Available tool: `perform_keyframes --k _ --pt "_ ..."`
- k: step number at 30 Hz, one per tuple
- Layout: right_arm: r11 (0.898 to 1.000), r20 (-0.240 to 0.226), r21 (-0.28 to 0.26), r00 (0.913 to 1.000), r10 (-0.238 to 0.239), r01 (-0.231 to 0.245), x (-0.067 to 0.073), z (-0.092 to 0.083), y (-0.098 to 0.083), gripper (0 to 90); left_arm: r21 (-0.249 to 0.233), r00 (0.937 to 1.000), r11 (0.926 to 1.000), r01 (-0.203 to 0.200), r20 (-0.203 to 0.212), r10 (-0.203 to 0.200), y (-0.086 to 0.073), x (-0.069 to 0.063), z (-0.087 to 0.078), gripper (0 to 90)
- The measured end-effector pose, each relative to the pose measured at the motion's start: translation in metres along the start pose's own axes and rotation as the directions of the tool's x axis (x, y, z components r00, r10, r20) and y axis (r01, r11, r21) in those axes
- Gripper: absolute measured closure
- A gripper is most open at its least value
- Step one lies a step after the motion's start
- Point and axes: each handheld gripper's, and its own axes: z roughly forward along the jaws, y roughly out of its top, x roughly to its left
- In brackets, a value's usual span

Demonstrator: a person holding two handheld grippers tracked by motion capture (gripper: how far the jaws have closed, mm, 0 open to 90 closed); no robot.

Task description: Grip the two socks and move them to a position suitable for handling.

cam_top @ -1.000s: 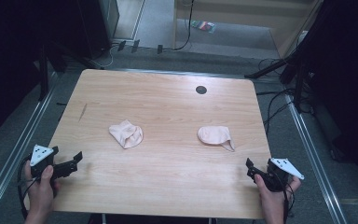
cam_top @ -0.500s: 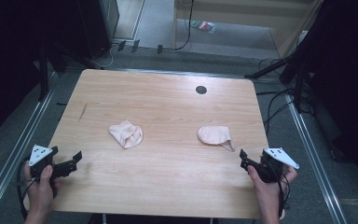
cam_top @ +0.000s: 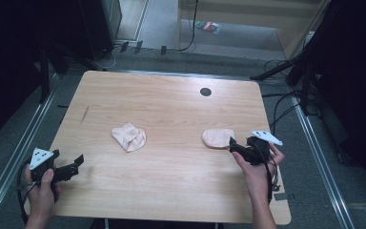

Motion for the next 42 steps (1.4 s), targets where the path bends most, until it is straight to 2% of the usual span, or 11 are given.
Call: perform_keyframes --k 2,7,10,14,16,18,21,25,33,38,42 --pt "1.0 0.023 0.016 0.9996 -0.016 0.015 0.006 0.011 0.005 19.9 0.001 1.0 1.0 -0.001 0.0 0.001 0.0 0.0 0.0 5.6" --pt "0.999 0.026 0.051 0.9997 0.003 -0.004 0.011 0.027 0.009 24.5 -0.001 1.0 1.0 -0.002 0.0 0.002 0.0 0.0 0.0 5.6" --pt "0.996 0.053 0.09 0.9986 0.007 -0.012 0.012 0.043 0.004 28.3 -0.001 1.0 1.0 -0.003 0.0 0.003 0.0 0.0 0.0 5.6" --pt "0.995 0.05 0.092 0.9984 0.025 -0.029 0.009 0.051 -0.004 33.7 0.004 1.0 1.0 -0.007 0.0 0.007 0.0 0.0 0.0 5.6" --pt "0.992 0.048 0.123 0.9988 -0.001 -0.005 0.009 0.058 -0.008 37.2 0.001 1.0 1.0 -0.008 -0.002 0.008 0.0 -0.001 0.0 5.6" --pt "0.991 0.05 0.136 0.9988 -0.002 -0.005 0.008 0.06 -0.012 52.4 0.002 1.0 1.0 -0.008 -0.001 0.008 0.0 -0.001 0.001 5.6" --pt "0.992 0.048 0.124 0.9986 0.021 -0.027 0.005 0.059 -0.014 60.2 0.003 1.0 1.0 -0.008 -0.002 0.008 0.0 -0.001 0.0 5.6" --pt "0.991 0.006 0.125 0.9992 0.04 -0.041 0.001 0.058 -0.018 87.5 0.003 0.9999 0.9999 -0.012 -0.005 0.012 0.0 -0.001 0.0 5.6" --pt "0.997 -0.046 0.065 0.9981 0.042 -0.039 0.01 0.036 -0.007 89.0 -0.009 0.9996 0.9998 -0.016 -0.022 0.016 0.0 -0.002 -0.001 5.6" --pt "1.0 -0.09 0.001 0.9958 0.018 -0.018 0.029 0.008 0.003 89.0 -0.003 0.9964 0.9971 -0.076 -0.037 0.076 0.0 -0.009 -0.002 5.6" --pt "1.0 -0.114 -0.024 0.9934 -0.007 0.005 0.038 -0.005 0.008 89.0 -0.017 0.9953 0.9967 -0.079 -0.057 0.078 0.002 -0.01 -0.005 5.6"
